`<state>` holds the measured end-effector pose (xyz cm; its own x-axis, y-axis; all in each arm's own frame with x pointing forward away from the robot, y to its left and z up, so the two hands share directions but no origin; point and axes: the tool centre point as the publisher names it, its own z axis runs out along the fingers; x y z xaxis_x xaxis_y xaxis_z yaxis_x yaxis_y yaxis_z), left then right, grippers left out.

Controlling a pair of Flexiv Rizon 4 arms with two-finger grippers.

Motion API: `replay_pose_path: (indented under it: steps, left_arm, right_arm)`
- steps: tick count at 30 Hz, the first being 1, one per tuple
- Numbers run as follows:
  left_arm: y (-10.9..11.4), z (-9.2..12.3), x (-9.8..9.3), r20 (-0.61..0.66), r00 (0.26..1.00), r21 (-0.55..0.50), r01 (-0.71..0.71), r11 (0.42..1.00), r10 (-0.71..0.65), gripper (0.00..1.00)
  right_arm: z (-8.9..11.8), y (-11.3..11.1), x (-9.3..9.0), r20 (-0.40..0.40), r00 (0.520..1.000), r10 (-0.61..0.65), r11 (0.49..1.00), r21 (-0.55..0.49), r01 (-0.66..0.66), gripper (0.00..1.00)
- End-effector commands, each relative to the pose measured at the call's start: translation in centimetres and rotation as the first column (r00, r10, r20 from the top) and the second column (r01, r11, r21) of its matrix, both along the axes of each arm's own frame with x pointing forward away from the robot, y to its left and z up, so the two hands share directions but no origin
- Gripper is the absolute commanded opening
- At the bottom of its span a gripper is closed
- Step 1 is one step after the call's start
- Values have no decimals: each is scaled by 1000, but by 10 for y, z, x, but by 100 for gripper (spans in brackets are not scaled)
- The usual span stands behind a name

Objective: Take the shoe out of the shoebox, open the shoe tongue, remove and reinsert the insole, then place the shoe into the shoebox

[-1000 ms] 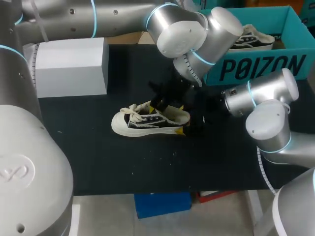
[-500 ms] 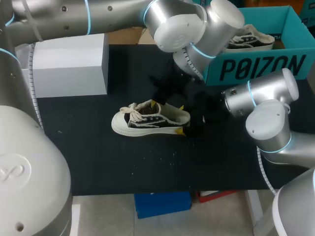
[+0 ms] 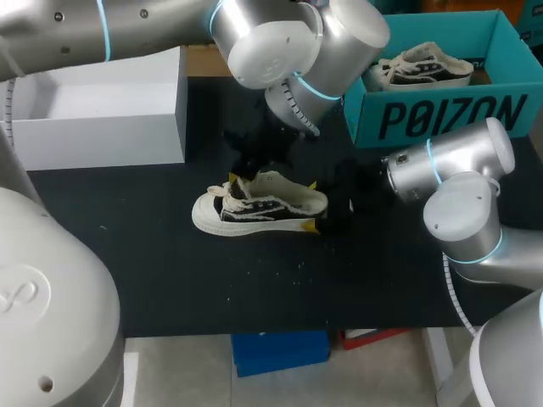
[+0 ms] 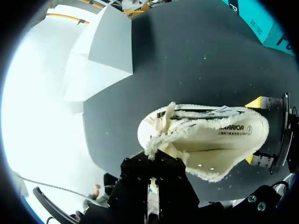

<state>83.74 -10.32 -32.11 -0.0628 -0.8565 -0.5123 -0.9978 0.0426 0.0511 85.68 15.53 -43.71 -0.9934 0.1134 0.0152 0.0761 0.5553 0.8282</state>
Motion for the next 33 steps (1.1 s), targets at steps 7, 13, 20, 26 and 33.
replay_pose_path:
  steps: [7,13,20,26,33]
  left_arm:
    - [28,-4,-7,12,998,-42,-59,997,60,100]
    - [40,-3,-7,24,997,-50,-78,996,79,100]
    - [54,-9,-9,26,994,-67,-106,992,108,100]
    - [69,-18,-10,20,990,-91,-136,986,139,100]
    - [83,-32,-11,1,987,-117,-159,980,160,100]
  right_arm:
    - [-3,2,1,-1,1000,-2,1000,-1,2,0]
    - [-3,2,1,-1,1000,-2,1000,-1,2,0]
    - [-3,2,1,-1,1000,-2,1000,-1,2,0]
    - [-3,2,1,-1,1000,-2,1000,-1,2,0]
    - [-3,2,1,-1,1000,-2,1000,-1,2,0]
